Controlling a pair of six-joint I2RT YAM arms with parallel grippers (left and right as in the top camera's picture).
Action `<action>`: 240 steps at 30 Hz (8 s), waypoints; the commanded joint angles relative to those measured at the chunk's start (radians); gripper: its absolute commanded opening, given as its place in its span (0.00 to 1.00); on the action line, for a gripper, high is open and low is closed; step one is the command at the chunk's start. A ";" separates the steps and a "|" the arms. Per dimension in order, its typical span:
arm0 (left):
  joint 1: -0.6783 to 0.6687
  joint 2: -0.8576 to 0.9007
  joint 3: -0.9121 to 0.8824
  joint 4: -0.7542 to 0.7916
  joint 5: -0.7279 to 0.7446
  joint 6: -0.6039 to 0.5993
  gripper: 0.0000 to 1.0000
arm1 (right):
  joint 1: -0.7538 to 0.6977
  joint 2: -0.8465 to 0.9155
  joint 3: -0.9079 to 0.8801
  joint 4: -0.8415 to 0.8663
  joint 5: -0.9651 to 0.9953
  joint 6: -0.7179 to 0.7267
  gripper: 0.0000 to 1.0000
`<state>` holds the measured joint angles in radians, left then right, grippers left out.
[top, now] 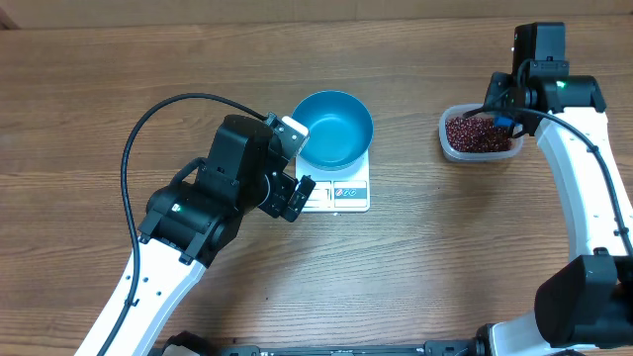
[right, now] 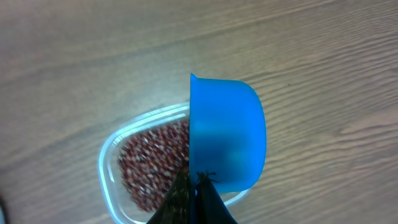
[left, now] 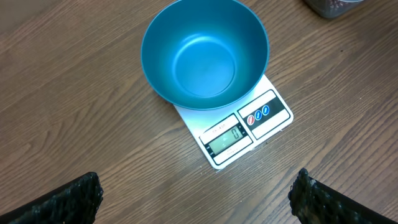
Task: Scoop item into bowl and weigh 150g on scale
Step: 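Pull the left gripper back from the scale front, then drag the blue scoop through the beans with the right gripper, then lift the filled blue scoop out of the bean container, then carry the scoop over the teal bowl with the right gripper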
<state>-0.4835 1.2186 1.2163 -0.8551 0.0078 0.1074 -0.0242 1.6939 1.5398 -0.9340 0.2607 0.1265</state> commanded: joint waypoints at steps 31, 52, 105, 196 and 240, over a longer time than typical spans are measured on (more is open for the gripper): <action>0.006 0.005 0.023 -0.002 0.011 0.012 1.00 | 0.110 0.143 0.019 -0.090 0.188 -0.180 0.04; 0.006 0.005 0.022 -0.002 0.011 0.012 1.00 | 0.101 0.182 0.019 -0.130 -0.007 -0.187 0.04; 0.006 0.005 0.023 -0.002 0.011 0.012 0.99 | -0.287 0.182 -0.127 -0.012 -0.826 -0.175 0.04; 0.006 0.005 0.023 -0.002 0.011 0.012 1.00 | -0.030 0.180 0.221 -0.044 -1.218 0.005 0.04; 0.006 0.005 0.023 -0.002 0.011 0.012 1.00 | 0.399 0.180 0.221 -0.032 -0.417 0.004 0.04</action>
<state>-0.4835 1.2186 1.2163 -0.8581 0.0082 0.1074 0.3550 1.8755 1.7233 -0.9787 -0.2348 0.1303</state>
